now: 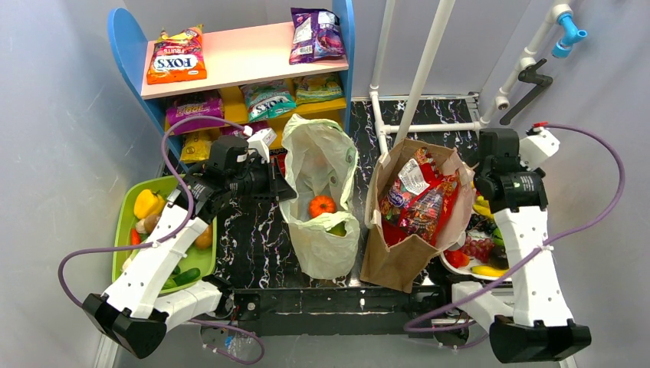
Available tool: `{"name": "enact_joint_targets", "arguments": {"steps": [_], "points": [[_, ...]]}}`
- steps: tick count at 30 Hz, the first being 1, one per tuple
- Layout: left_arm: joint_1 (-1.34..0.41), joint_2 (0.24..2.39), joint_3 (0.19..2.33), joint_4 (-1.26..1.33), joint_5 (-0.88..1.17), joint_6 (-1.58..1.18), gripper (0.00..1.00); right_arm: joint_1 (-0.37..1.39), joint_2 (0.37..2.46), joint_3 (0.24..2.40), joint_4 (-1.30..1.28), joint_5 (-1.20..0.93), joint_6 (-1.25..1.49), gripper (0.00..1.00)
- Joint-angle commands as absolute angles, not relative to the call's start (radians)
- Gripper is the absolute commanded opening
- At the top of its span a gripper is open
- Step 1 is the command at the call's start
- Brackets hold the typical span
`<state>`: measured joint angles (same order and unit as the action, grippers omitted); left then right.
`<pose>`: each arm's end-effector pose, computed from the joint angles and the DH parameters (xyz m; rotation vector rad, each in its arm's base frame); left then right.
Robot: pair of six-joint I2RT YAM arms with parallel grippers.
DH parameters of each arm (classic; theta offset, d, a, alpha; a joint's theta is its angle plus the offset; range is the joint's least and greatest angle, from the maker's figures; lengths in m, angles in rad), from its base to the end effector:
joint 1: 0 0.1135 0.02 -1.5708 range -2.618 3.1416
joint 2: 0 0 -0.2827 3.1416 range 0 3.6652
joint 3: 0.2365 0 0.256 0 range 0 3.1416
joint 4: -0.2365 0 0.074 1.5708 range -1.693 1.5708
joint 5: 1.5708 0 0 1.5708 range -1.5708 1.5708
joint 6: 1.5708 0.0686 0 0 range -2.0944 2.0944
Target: Place the food into the grocery bag and tie it
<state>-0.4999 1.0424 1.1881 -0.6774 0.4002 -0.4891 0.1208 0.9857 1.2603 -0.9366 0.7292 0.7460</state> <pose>0.1919 -0.1353 0.3836 0.2680 2.2060 -0.9933 0.1900 -0.0230 0.3975 0.9816 1.8101 -0.2859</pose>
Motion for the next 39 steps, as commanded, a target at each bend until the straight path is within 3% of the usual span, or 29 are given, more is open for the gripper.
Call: {"name": "enact_joint_targets", "arguments": {"steps": [1, 11, 17, 24, 39], "points": [[-0.502, 1.026, 1.220, -0.707, 0.416, -0.466, 0.00, -0.010, 1.027, 1.257, -1.035, 0.807, 0.912, 0.88], [-0.502, 1.029, 1.205, -0.699, 0.426, -0.465, 0.00, -0.225, 1.222, 1.223, -1.229, 0.808, 1.162, 0.88], [-0.502, 1.021, 1.191, -0.695, 0.422, -0.465, 0.00, -0.293, 1.276, 1.123, -1.148, 0.764, 1.160, 0.89], [-0.502, 1.024, 1.188, -0.700, 0.427, -0.465, 0.00, -0.303, 1.304, 1.025, -1.118, 0.800, 1.241, 0.98], [-0.502, 1.048, 1.205, -0.724, 0.419, -0.464, 0.00, -0.390, 1.344, 0.936, -0.990, 0.818, 1.264, 0.98]]}}
